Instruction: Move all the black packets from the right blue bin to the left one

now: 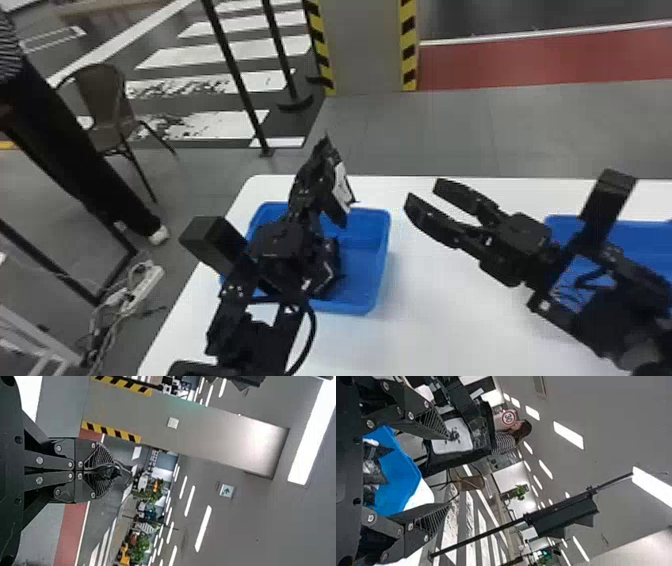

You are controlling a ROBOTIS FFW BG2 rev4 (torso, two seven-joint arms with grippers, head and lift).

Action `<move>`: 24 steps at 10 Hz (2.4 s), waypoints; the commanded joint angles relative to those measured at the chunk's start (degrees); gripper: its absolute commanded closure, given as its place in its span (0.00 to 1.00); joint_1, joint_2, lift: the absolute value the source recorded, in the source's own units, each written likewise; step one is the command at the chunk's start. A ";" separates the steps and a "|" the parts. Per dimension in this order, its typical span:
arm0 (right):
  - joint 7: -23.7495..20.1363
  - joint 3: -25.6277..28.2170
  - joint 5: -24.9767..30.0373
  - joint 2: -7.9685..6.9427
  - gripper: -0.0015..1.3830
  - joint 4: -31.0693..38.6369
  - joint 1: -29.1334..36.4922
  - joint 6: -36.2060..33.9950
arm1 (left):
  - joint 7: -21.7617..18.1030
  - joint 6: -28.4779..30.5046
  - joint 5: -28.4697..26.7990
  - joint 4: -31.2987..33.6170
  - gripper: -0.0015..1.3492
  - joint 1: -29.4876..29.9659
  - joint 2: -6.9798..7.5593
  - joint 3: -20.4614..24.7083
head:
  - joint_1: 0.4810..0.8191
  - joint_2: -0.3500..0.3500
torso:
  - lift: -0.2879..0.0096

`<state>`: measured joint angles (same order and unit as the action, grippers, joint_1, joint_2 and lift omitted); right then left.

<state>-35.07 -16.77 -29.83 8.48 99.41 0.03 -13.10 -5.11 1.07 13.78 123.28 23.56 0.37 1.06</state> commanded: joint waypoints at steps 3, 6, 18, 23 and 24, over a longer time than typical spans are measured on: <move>-0.79 9.82 1.36 -0.31 0.09 3.31 5.45 -1.24 | 0.63 -7.26 -7.80 -18.02 0.90 -7.25 -0.10 4.47 | 0.63 0.84 | 0.60; -0.87 10.17 1.62 -0.13 0.09 3.88 5.45 -1.94 | 1.51 -8.24 -10.61 -23.93 0.75 -10.21 -0.01 7.11 | 0.63 0.85 | 0.60; 22.24 18.96 14.19 -3.12 0.08 29.61 32.45 6.92 | 4.67 -10.35 -13.78 6.30 0.18 18.76 -0.51 0.43 | 0.63 0.58 | 0.60; 25.85 19.40 17.35 -3.29 0.08 31.72 40.05 6.92 | 9.24 -13.03 -16.15 3.77 0.18 22.14 -0.45 0.52 | 0.63 0.61 | 0.60; 26.28 19.40 18.06 -3.47 0.08 32.85 41.87 7.20 | 9.24 -13.03 -14.83 4.33 0.18 23.12 0.07 -0.45 | 0.63 0.61 | 0.60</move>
<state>-8.67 2.64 -12.11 5.11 131.75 41.03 -6.01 4.13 -11.92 -1.74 127.35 46.23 0.25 1.13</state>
